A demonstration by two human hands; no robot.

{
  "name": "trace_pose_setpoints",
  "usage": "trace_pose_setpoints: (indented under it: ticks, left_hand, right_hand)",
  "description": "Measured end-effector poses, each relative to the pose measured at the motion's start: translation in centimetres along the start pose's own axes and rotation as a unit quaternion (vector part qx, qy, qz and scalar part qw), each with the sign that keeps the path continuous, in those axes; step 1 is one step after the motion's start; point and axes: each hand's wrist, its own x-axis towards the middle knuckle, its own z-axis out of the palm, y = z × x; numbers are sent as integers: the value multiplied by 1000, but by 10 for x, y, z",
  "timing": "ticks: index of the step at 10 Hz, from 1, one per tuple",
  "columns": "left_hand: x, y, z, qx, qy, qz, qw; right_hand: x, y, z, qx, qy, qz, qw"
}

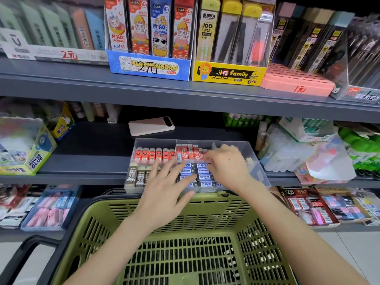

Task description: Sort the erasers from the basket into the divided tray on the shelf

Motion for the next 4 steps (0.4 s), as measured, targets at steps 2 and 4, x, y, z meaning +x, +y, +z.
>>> trace_pose_setpoints:
  ticks: [2,4]
  left_hand:
    - [1,0,-2,-9,-5,6,1000]
    - [1,-4,-1,-49,-15,1,999]
  right_hand:
    - [-8,1,3,54,30,19,998]
    - [-21,0,-18,107,78,46,990]
